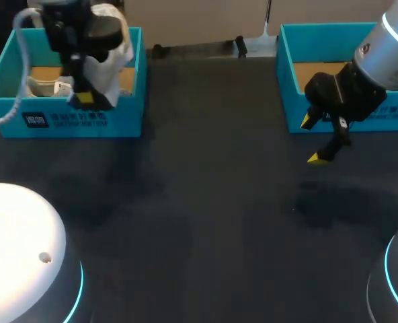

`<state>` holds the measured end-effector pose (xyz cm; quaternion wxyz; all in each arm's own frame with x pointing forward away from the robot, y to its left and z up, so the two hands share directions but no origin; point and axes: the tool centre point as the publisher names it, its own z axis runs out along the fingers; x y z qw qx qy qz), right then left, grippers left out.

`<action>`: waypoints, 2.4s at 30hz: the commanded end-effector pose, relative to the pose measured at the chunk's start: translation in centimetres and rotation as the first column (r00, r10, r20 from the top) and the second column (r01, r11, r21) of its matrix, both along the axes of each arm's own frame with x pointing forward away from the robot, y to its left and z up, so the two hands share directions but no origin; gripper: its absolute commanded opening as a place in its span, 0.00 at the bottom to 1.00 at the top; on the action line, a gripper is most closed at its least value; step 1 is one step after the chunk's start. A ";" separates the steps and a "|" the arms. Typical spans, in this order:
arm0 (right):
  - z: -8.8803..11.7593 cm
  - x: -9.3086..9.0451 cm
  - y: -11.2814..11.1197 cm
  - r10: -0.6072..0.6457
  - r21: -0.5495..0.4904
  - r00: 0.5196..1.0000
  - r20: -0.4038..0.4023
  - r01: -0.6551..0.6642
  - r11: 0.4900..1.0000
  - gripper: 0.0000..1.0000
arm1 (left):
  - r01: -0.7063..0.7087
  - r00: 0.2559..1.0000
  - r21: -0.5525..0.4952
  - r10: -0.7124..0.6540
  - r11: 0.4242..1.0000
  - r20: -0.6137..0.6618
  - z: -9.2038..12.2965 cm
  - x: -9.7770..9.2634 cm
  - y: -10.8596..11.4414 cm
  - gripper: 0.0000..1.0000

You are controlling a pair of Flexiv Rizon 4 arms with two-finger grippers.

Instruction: Take the shoe out of the shoebox, open the shoe tongue, remove and reinsert the insole, then place the shoe into the shoebox

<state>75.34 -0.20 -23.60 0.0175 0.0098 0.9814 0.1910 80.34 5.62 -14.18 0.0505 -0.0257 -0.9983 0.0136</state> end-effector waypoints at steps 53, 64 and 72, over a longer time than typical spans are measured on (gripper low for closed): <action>-0.1 0.0 0.0 -0.001 -0.003 1.000 0.001 0.001 1.000 1.00 | 0.056 0.995 0.015 -0.057 0.998 0.086 -4.0 18.2 21.3 0.00; -0.1 0.0 0.0 -0.001 -0.003 1.000 0.001 0.001 1.000 1.00 | 0.080 0.991 0.030 -0.083 0.996 0.103 -4.0 21.1 23.3 0.00; -0.1 0.0 0.0 -0.001 -0.003 1.000 0.001 0.001 1.000 1.00 | 0.135 0.984 0.020 -0.137 0.991 0.111 -5.0 25.2 24.1 0.00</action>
